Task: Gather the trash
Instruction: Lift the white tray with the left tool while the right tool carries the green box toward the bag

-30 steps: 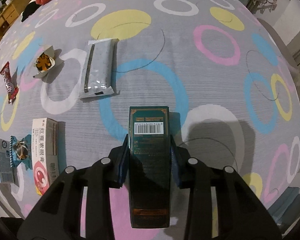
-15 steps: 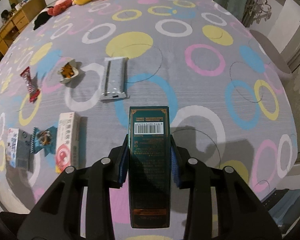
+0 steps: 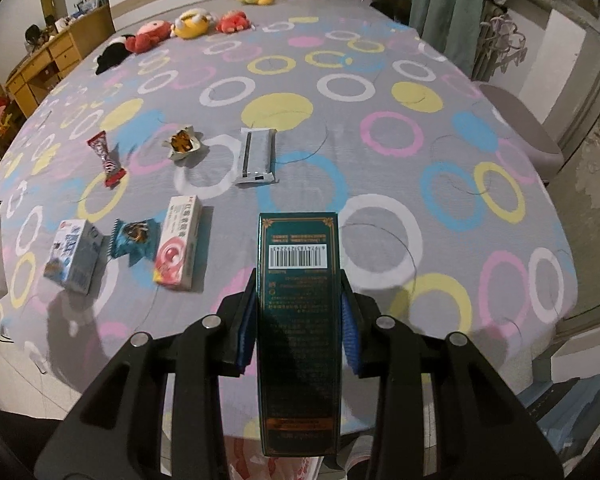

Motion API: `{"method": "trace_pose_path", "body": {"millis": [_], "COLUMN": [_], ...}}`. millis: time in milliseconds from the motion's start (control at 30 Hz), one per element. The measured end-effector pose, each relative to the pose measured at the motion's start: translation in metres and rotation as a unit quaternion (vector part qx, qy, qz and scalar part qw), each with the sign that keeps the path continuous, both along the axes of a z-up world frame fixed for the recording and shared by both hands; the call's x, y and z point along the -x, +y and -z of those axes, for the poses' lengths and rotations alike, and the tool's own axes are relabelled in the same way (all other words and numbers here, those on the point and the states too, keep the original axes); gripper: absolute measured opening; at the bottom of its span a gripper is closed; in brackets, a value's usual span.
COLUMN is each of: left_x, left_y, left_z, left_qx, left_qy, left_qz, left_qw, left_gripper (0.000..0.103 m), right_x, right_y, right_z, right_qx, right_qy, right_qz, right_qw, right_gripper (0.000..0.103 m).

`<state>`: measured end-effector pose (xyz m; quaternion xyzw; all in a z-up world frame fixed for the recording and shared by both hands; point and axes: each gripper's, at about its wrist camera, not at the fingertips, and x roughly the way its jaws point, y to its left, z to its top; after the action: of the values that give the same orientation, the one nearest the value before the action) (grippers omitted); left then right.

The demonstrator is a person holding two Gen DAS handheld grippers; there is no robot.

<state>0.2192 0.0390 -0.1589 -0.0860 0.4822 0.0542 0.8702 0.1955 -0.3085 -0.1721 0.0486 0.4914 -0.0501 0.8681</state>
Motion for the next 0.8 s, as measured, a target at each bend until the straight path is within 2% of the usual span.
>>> {"method": "trace_pose_path", "body": {"millis": [267,600,800], "left_x": [0.036,0.1,0.139], "left_y": [-0.027,-0.066,-0.08], "left_z": [-0.031,-0.066,-0.077], "left_qx": [-0.01,-0.024,-0.021], "left_qy": [-0.031,-0.076,-0.088], "left_qz": [0.049,0.116,0.145], "left_qw": [0.9983,0.9901,0.9852], "left_gripper": [0.071,0.071,0.071], "right_x": [0.052,0.125,0.164], "right_y": [0.009,0.036,0.052], "right_z": [-0.038,-0.089,-0.105], "right_qx": [0.01,0.016,0.022], "right_qy": [-0.048,-0.118,-0.141], "right_qz": [-0.001,-0.012,-0.022], "right_qw": [0.999,0.993,0.99], "right_gripper": [0.035,0.035,0.035]}}
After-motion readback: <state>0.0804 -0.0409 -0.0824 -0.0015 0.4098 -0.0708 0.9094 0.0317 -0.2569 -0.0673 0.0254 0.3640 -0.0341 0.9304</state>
